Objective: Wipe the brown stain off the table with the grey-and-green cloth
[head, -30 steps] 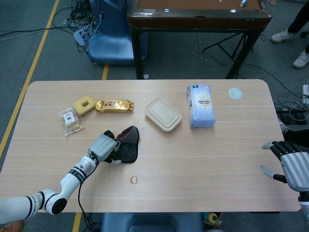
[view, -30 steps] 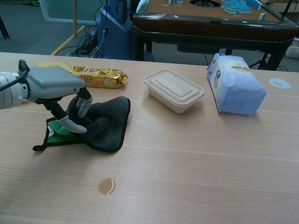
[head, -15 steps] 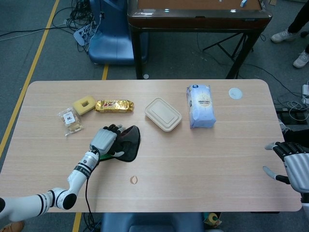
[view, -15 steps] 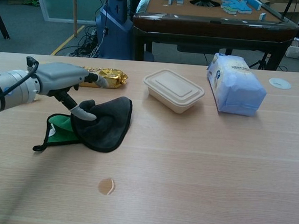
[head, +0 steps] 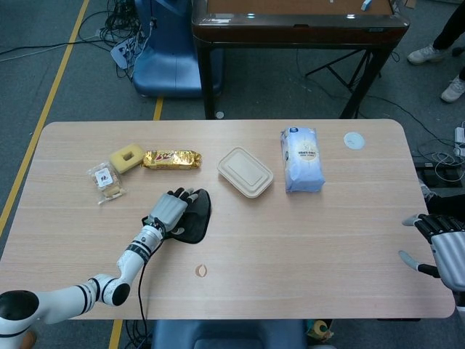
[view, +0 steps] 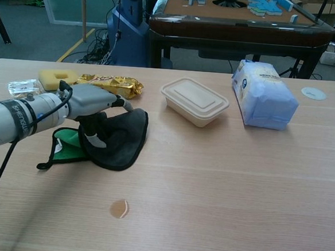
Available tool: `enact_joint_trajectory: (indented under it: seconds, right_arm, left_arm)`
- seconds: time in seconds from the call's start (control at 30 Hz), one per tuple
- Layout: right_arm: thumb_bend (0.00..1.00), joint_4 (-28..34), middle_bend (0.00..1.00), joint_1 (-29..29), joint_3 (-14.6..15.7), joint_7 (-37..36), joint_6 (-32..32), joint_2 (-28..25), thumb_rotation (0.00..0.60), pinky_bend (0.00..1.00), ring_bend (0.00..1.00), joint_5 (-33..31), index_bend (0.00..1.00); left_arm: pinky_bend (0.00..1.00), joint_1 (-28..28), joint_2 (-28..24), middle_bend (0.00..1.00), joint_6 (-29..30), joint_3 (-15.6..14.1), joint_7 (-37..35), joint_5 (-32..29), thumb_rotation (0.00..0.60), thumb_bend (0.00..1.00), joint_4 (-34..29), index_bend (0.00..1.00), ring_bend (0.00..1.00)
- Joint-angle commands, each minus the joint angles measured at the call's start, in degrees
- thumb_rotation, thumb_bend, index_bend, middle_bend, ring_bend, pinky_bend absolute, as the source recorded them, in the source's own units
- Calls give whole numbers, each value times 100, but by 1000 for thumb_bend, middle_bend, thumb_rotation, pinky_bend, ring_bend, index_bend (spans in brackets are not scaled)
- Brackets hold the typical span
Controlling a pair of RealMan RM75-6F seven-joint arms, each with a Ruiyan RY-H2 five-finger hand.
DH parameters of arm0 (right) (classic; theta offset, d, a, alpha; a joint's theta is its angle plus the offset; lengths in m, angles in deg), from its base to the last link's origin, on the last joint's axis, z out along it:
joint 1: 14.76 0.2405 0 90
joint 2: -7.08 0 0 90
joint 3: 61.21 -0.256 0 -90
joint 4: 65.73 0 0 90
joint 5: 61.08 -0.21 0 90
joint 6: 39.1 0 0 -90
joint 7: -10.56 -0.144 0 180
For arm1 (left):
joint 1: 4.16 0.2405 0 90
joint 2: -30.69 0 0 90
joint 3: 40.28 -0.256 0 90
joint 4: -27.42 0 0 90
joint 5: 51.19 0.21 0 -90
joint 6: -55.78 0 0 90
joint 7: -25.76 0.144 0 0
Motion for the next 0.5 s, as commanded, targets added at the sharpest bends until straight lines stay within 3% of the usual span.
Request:
enact_joint_trajectory:
  seconds: [0.03,0.13,0.27,0.37,0.5]
  right_arm:
    - [249,-13,364,-8,-1,-18,4,-4,600,288,309,-10,366]
    - [249,-22,364,-7,1,-34,-2,-4,600,288,309,-6,366]
    - [248,-32,364,-10,-2,-52,10,1,600,288,309,8,366]
    - [249,-38,364,-4,-4,-57,-1,10,600,288,309,10,366]
    - [248,-41,364,11,-3,-62,-15,22,600,288,309,31,366]
  left_arm:
    - [300,4,109,102,-46,-30,-126,88,600,134,165,230,127]
    - [384,14,180,159,-44,-39,-215,168,600,135,328,316,190]
    - [630,39,231,306,-25,1,-549,346,600,134,526,443,337]
    - [759,60,188,421,-88,-37,-740,477,600,134,626,507,442]
    - [857,112,123,507,-154,-81,-1030,628,600,134,731,571,531]
